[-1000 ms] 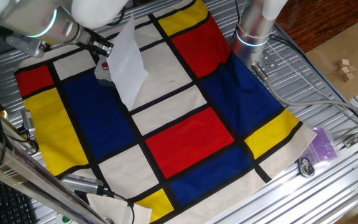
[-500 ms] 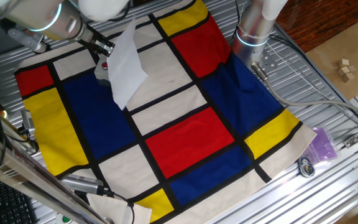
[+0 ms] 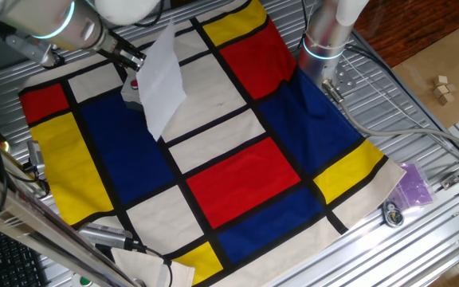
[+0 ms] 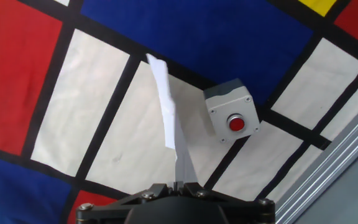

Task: Flip over and spread out the paper that is laid flat on the table

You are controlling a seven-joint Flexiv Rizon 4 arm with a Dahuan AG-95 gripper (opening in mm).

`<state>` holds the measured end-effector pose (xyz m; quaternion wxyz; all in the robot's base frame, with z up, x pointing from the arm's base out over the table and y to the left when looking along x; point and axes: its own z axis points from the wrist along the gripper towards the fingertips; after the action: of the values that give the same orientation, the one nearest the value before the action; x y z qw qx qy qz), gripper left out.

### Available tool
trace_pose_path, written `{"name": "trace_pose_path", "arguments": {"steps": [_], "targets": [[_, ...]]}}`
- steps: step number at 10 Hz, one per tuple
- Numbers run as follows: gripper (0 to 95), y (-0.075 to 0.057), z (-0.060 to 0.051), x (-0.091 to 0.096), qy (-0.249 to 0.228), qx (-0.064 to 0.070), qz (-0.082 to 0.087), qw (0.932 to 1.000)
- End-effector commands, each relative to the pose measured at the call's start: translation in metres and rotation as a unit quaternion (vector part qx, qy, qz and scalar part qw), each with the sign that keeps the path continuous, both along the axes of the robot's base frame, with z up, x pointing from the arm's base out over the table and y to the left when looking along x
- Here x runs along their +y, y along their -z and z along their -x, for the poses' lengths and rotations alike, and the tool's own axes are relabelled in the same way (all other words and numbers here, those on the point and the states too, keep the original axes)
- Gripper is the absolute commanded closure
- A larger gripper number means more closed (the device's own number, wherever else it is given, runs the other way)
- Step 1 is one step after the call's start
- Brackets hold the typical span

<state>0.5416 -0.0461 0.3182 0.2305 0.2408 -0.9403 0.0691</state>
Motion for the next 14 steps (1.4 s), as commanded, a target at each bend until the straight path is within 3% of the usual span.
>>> {"name": "trace_pose_path", "arguments": {"steps": [1,9,11,13,14], "targets": [[95.0,-0.006,0.003,0.003,0.009,-0.002,0.001,1.0],[95.0,-0.009,0.006,0.0,-0.005,0.002,0.008,1.0],[95.0,-0.007,0.006,-0.008,-0.018,0.003,0.02,0.9996],[95.0,-0.005,0.005,-0.01,-0.014,0.005,0.045,0.9989],[95.0,-0.004,0.005,-0.01,-0.006,0.007,0.047,0.9988]]}}
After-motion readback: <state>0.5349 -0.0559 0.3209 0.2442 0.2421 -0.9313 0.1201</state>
